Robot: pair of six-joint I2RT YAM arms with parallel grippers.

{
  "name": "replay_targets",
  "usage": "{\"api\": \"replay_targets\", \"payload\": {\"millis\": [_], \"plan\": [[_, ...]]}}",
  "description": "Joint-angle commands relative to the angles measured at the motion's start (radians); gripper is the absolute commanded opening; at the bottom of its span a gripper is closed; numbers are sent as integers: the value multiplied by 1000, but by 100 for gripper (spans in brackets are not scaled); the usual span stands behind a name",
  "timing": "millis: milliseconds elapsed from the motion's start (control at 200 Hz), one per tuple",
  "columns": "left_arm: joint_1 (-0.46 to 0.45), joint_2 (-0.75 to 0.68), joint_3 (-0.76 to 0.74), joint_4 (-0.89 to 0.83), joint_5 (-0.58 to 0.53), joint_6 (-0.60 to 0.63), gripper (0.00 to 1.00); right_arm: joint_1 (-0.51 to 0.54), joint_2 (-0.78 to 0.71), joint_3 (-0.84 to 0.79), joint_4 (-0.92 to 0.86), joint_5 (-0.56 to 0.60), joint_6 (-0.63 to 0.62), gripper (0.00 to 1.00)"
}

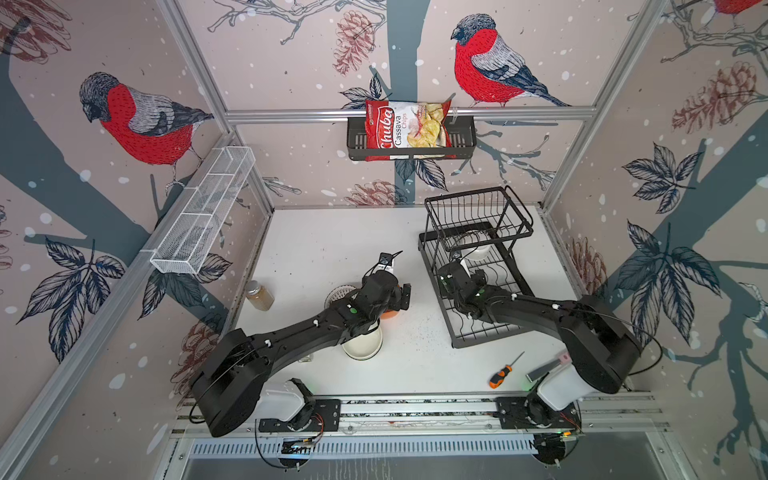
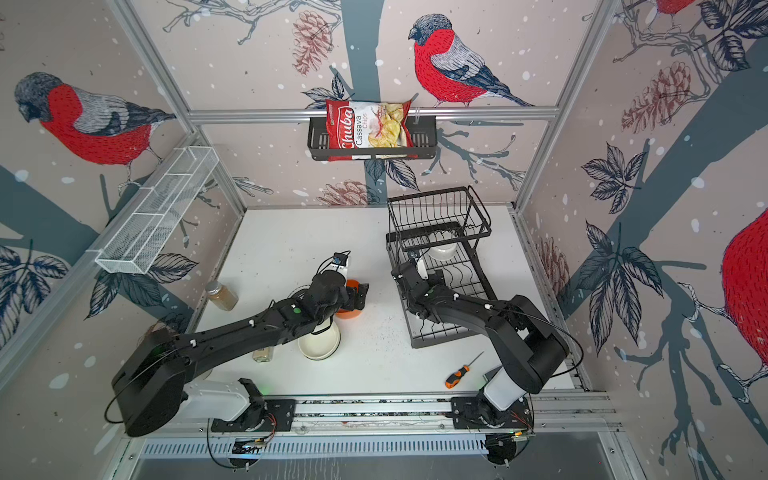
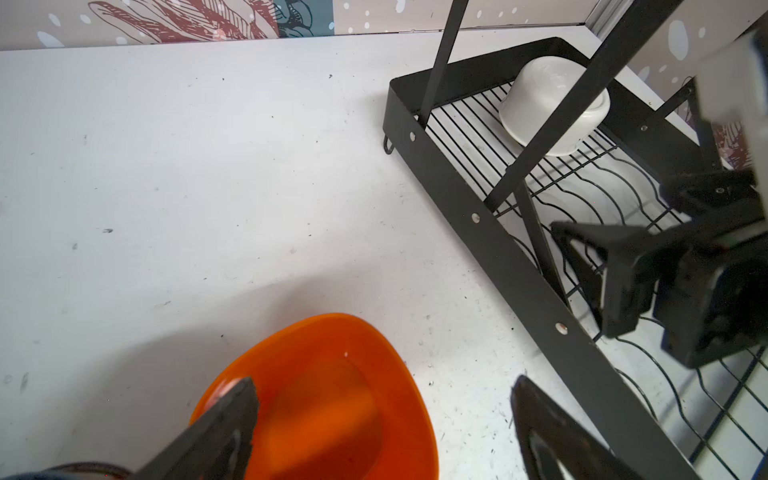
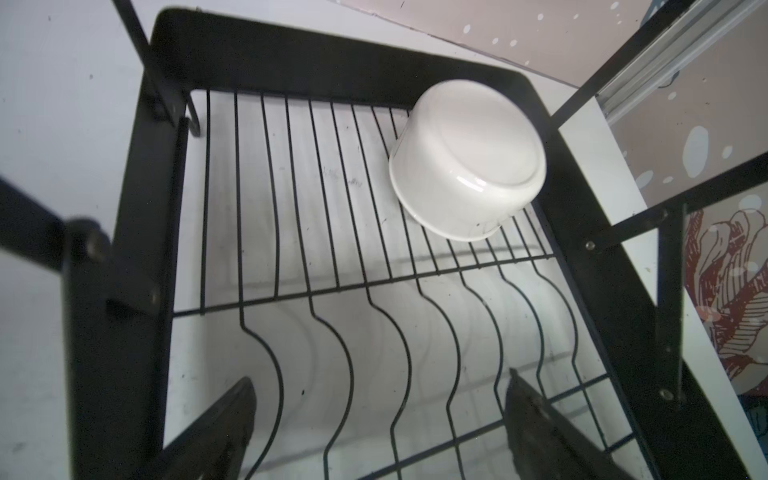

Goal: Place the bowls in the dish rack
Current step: 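Raise the right gripper out of the rack while the left gripper draws back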

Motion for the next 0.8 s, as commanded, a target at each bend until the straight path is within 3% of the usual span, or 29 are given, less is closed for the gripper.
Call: {"api": "replay_targets", "payload": {"millis": [0, 570, 795], "plan": [[1, 41, 40, 21, 10, 16, 94, 14, 2, -20, 28, 24, -7, 93], [4, 272, 275, 25, 79, 58, 94, 60, -164, -28, -92, 68, 20, 93], [4, 362, 366, 4, 118, 76, 94, 52, -264, -30, -158, 19, 26, 93]]}}
